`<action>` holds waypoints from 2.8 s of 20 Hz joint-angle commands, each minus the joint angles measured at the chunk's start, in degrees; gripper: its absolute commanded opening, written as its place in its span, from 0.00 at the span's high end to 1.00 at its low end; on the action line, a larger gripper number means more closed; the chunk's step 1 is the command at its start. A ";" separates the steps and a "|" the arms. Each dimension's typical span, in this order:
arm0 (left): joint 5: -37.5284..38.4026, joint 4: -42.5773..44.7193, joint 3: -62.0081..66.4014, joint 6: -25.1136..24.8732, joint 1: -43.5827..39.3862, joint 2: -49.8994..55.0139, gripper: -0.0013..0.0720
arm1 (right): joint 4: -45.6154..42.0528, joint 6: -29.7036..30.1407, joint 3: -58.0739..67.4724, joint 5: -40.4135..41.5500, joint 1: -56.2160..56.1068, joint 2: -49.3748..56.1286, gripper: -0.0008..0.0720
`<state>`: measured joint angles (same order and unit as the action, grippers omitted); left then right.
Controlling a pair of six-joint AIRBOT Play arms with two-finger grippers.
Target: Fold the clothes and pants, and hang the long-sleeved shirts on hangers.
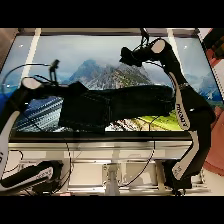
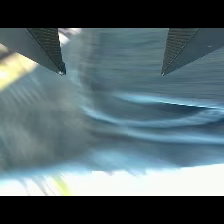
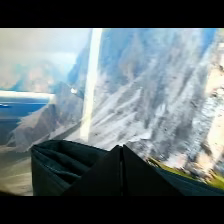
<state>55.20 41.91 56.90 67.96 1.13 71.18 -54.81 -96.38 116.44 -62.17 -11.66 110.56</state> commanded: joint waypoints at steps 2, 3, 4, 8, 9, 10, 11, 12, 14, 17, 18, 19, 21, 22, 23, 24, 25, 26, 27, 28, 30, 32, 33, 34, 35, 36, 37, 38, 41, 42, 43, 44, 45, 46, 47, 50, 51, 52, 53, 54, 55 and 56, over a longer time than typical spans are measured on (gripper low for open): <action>7.96 12.31 -0.02 -0.96 15.41 -2.40 0.03 | -2.95 7.41 -1.73 -13.46 3.08 -1.09 0.93; 9.01 13.99 -0.55 -1.53 17.09 -2.05 0.03 | -3.65 9.92 -3.26 -16.37 3.02 -1.09 0.93; 9.11 14.47 -1.44 -3.43 18.23 -1.79 0.03 | -3.74 12.28 -5.01 -18.16 2.60 -1.09 0.93; 8.92 14.23 -3.96 -9.16 17.66 1.11 0.03 | -3.02 15.19 -13.79 -19.43 0.94 -1.09 0.62; 8.90 14.21 -4.00 -10.08 17.07 2.69 0.03 | -2.54 15.82 -15.56 -19.43 0.35 -1.09 0.62; 8.63 14.01 -4.00 -10.60 16.55 4.42 0.03 | -2.08 16.72 -16.98 -19.28 -0.24 -1.09 0.62; 7.96 13.84 -4.00 -10.62 16.17 6.32 0.03 | -1.86 17.27 -17.77 -19.02 -0.76 -1.09 0.63; 7.08 13.09 -4.00 -11.45 15.98 8.52 0.03 | -1.68 17.92 -18.01 -18.78 -1.29 -1.09 0.63; 6.78 8.20 -4.00 -16.50 15.89 12.74 0.03 | 0.55 18.58 -17.99 -17.22 -2.01 -1.22 0.63; 6.99 1.22 -4.00 -21.66 15.37 17.81 0.03 | 5.53 20.24 -17.99 -14.56 -2.01 -1.62 0.63; 7.17 0.81 -4.00 -22.43 15.02 19.08 0.04 | 5.62 20.41 -17.99 -13.77 -2.01 -1.90 0.63; 7.54 0.87 -4.00 -22.49 14.53 19.82 0.04 | 5.62 20.48 -17.90 -13.38 -2.01 -2.12 0.63; 9.16 0.83 -3.98 -23.47 13.64 20.02 0.22 | 5.49 20.57 -17.75 -13.20 -1.90 -2.36 0.63; 10.32 0.17 -3.80 -23.47 13.29 20.02 0.34 | 5.40 20.74 -17.77 -13.16 -1.90 -2.49 0.63; 11.50 -1.42 -3.61 -23.47 13.22 20.00 0.44 | 5.33 20.90 -17.77 -13.16 -1.90 -2.62 0.63; 12.41 -3.43 -3.32 -23.47 13.22 19.98 0.58 | 5.31 20.90 -17.77 -13.27 -1.90 -2.67 0.63; 13.03 -5.90 -3.04 -23.50 13.27 19.93 0.71 | 4.81 21.05 -17.84 -13.42 -1.97 -2.64 0.63; 13.03 -7.58 -2.78 -23.50 13.25 19.91 0.78 | 3.52 21.09 -17.84 -13.55 -2.05 -2.58 0.62; 12.96 -8.63 -2.56 -23.50 13.27 19.91 0.79 | 1.92 21.07 -17.94 -13.53 -2.08 -2.56 0.60; 12.98 -9.25 -2.58 -23.47 13.25 19.91 0.78 | 1.73 21.09 -18.40 -13.57 -2.08 -2.56 0.49; 12.98 -9.18 -2.58 -23.47 13.25 19.91 0.77 | 2.58 22.45 -20.02 -14.58 -2.36 -2.56 0.23; 12.96 -9.20 -2.58 -23.45 13.25 19.91 0.77 | 3.10 23.89 -22.25 -15.74 -3.50 -2.56 0.23; 12.96 -9.20 -2.58 -23.47 13.25 19.91 0.77 | 3.13 24.11 -23.67 -15.52 -4.22 -2.54 0.23; 12.96 -9.20 -2.58 -23.47 13.25 19.91 0.77 | 3.19 24.50 -25.27 -14.99 -4.98 -2.54 0.23; 12.96 -9.20 -2.58 -23.45 13.25 19.91 0.77 | 3.87 25.42 -27.04 -14.21 -5.79 -2.54 0.23; 12.96 -9.20 -2.58 -23.45 13.25 19.91 0.76 | 5.22 25.79 -28.59 -13.05 -6.47 -2.54 0.23; 12.96 -9.18 -2.58 -23.45 13.25 19.91 0.65 | 7.37 27.17 -30.08 -11.56 -7.17 -2.54 0.23; 12.96 -9.20 -2.58 -23.45 13.25 19.91 0.46 | 8.98 28.15 -31.08 -9.94 -7.91 -2.51 0.23; 12.96 -9.20 -2.58 -23.45 13.25 19.91 0.29 | 9.86 28.33 -31.76 -4.76 -9.99 -2.29 0.23; 12.96 -9.20 -2.58 -23.45 13.25 19.91 0.29 | 10.99 28.35 -31.76 -3.61 -10.56 -2.16 0.23; 12.96 -9.20 -2.58 -23.45 13.25 19.91 0.29 | 12.09 28.39 -31.74 -2.78 -10.99 -2.14 0.22; 12.96 -9.20 -2.58 -23.45 13.25 19.91 0.29 | 13.68 28.68 -31.74 -2.43 -11.28 -2.14 0.22; 12.96 -9.20 -2.58 -23.45 13.25 19.91 0.29 | 15.10 29.55 -31.74 -2.47 -11.61 -2.14 0.22; 12.96 -9.20 -2.58 -23.45 13.25 19.91 0.29 | 16.04 29.90 -31.74 -2.43 -11.67 -2.14 0.22; 12.96 -9.20 -2.58 -23.45 13.25 19.91 0.29 | 15.98 29.90 -31.74 -2.03 -11.96 -2.14 0.22; 12.96 -9.20 -2.58 -23.43 13.22 19.91 0.29 | 15.39 28.89 -31.74 2.54 -13.16 -2.14 0.29; 12.96 -9.20 -2.58 -23.43 13.25 19.91 0.29 | 15.32 27.78 -31.74 4.68 -13.75 -2.14 0.35; 12.96 -9.20 -2.58 -23.43 13.25 19.91 0.29 | 15.15 27.08 -31.74 6.60 -14.38 -2.14 0.41; 12.96 -9.20 -2.58 -23.43 13.22 19.91 0.29 | 14.78 26.58 -31.74 7.98 -15.04 -2.14 0.47; 12.96 -9.20 -2.58 -23.43 13.25 19.91 0.29 | 13.81 26.56 -31.74 8.96 -15.72 -2.14 0.58; 12.96 -9.20 -2.58 -23.43 13.25 19.91 0.29 | 12.74 26.58 -31.74 9.64 -16.24 -2.14 0.75; 12.96 -9.20 -2.58 -23.43 13.25 19.91 0.29 | 12.15 26.58 -31.69 10.14 -16.41 -2.14 0.92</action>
<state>68.16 32.69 54.28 44.53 14.39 91.05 -40.77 -69.21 84.73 -55.79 -26.81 108.40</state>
